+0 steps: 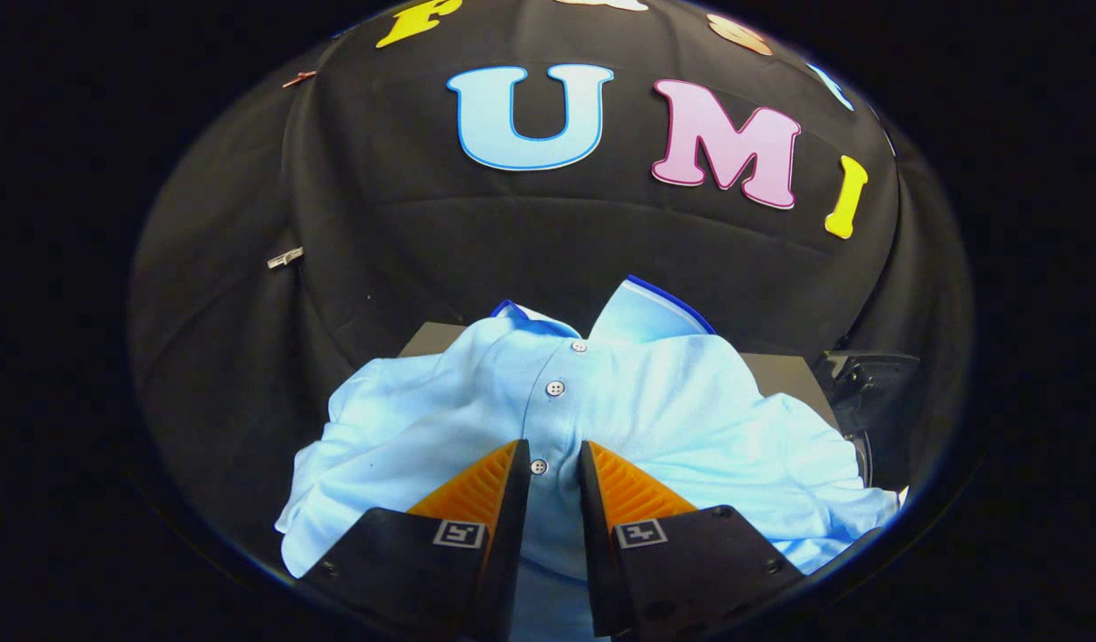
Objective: Put the clothes into the washing machine and then close the washing machine lid.
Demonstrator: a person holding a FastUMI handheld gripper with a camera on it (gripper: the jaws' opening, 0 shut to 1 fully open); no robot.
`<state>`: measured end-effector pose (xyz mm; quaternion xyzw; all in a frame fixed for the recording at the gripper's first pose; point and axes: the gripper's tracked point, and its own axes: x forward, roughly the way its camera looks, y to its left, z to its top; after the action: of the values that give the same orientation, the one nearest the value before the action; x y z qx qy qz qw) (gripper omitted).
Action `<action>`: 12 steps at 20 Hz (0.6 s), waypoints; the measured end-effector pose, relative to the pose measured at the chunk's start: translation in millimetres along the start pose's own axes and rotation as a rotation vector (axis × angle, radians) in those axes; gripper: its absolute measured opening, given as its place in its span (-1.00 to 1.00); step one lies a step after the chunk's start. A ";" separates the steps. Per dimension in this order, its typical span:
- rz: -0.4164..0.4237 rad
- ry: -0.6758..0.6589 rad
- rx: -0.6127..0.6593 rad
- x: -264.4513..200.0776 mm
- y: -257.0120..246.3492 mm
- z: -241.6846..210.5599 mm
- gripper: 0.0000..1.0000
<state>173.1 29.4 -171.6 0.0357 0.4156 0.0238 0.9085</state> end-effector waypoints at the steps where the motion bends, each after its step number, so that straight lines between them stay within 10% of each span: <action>1: 0.008 0.025 0.024 1.4 0.0 0.6 -0.23; 3: 0.023 0.051 0.074 2.1 -3.1 1.5 -0.52; 9: 0.052 -0.051 -0.008 -3.3 -2.0 -0.5 -0.53; 12: 0.104 -0.065 0.162 -5.4 -4.9 3.1 -0.51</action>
<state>171.9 24.0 -165.9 0.1314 0.3839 0.0363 0.9132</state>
